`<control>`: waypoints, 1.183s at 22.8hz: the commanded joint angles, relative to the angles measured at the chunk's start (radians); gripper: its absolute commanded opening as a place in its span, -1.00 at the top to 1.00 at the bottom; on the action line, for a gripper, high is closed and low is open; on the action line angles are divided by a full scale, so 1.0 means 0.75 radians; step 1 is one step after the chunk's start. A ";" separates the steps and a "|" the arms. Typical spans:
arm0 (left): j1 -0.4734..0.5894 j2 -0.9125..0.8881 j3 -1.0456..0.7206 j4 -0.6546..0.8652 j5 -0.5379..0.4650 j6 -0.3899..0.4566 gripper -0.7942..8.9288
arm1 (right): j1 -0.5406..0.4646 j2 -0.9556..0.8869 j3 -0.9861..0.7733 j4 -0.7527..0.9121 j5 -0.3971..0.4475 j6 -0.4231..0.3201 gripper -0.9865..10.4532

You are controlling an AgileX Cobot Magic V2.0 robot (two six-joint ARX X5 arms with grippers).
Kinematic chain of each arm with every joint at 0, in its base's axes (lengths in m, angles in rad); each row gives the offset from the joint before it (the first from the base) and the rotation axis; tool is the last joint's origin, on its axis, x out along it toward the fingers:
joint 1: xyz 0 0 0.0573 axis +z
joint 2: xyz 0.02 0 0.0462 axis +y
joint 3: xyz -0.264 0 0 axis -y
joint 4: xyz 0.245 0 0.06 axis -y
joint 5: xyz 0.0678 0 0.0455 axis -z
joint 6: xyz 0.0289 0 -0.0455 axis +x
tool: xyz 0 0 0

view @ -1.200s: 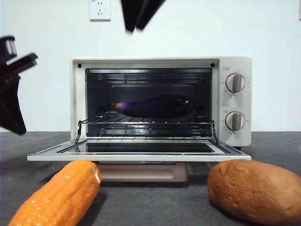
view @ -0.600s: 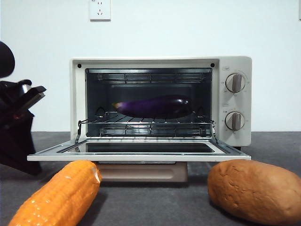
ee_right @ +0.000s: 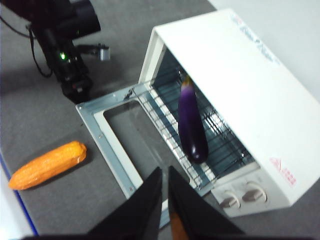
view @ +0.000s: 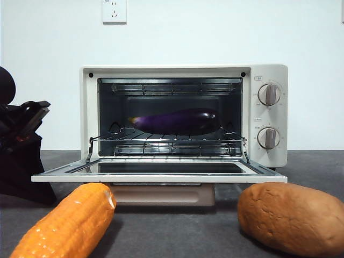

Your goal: Take the eggplant from the table,put the eggplant in the oven

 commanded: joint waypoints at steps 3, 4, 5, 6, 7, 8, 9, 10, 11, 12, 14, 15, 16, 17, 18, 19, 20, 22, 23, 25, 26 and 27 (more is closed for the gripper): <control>0.010 0.022 0.005 0.018 0.116 0.084 0.82 | 0.017 -0.023 0.030 -0.066 0.001 0.075 0.82; 0.014 0.022 0.005 0.021 0.138 0.084 0.82 | 0.017 -0.030 0.029 -0.083 0.000 0.086 0.82; 0.020 0.022 0.005 0.026 0.157 0.084 0.82 | 0.017 -0.034 0.029 -0.101 -0.001 0.102 0.82; 0.023 0.022 0.006 0.031 0.178 0.084 0.82 | 0.017 -0.040 0.028 -0.116 -0.001 0.118 0.82; 0.030 0.022 0.006 0.042 0.206 0.083 0.82 | 0.017 -0.045 0.027 -0.135 -0.001 0.136 0.82; 0.035 0.021 0.006 0.049 0.234 0.082 0.82 | 0.017 -0.048 0.027 -0.154 -0.001 0.151 0.82; 0.040 0.021 0.010 0.049 0.260 0.082 0.82 | 0.017 -0.048 0.026 -0.171 -0.005 0.160 0.82; 0.046 0.021 0.015 0.049 0.293 0.082 0.82 | 0.017 -0.054 0.024 -0.194 -0.005 0.170 0.82; 0.053 0.021 0.021 0.049 0.325 0.082 0.82 | 0.017 -0.059 0.022 -0.215 -0.005 0.181 0.82; 0.060 0.021 0.030 0.048 0.352 0.077 0.82 | 0.017 -0.063 0.016 -0.228 -0.011 0.188 0.82; 0.076 0.021 0.057 0.043 0.414 0.066 0.82 | 0.017 -0.063 -0.004 -0.238 -0.048 0.192 0.82; 0.084 0.021 0.071 0.043 0.441 0.059 0.82 | 0.017 -0.064 -0.018 -0.237 -0.074 0.193 0.82; 0.095 0.020 0.090 0.043 0.466 0.041 0.82 | 0.017 -0.066 -0.038 -0.231 -0.105 0.194 0.82; 0.104 0.019 0.111 0.042 0.483 0.018 0.82 | 0.017 -0.066 -0.065 -0.221 -0.131 0.194 0.82; 0.112 0.019 0.132 0.041 0.492 -0.010 0.82 | 0.017 -0.066 -0.090 -0.212 -0.150 0.194 0.82; 0.122 0.019 0.160 0.037 0.498 -0.042 0.82 | 0.017 -0.066 -0.125 -0.199 -0.158 0.193 0.82; 0.131 0.017 0.189 0.033 0.503 -0.069 0.82 | 0.017 -0.066 -0.165 -0.181 -0.162 0.193 0.82; 0.146 0.011 0.247 0.018 0.510 -0.100 0.82 | 0.017 -0.066 -0.254 -0.132 -0.165 0.193 0.82; 0.152 0.005 0.284 0.002 0.511 -0.108 0.82 | 0.017 -0.066 -0.305 -0.102 -0.167 0.193 0.82; 0.160 -0.014 0.357 -0.039 0.511 -0.108 0.82 | 0.017 -0.066 -0.408 -0.036 -0.167 0.193 0.82; 0.165 -0.031 0.398 -0.061 0.509 -0.108 0.82 | 0.017 -0.065 -0.461 0.007 -0.166 0.193 0.82; 0.169 -0.045 0.432 -0.073 0.506 -0.108 0.82 | 0.017 -0.065 -0.510 0.048 -0.166 0.193 0.82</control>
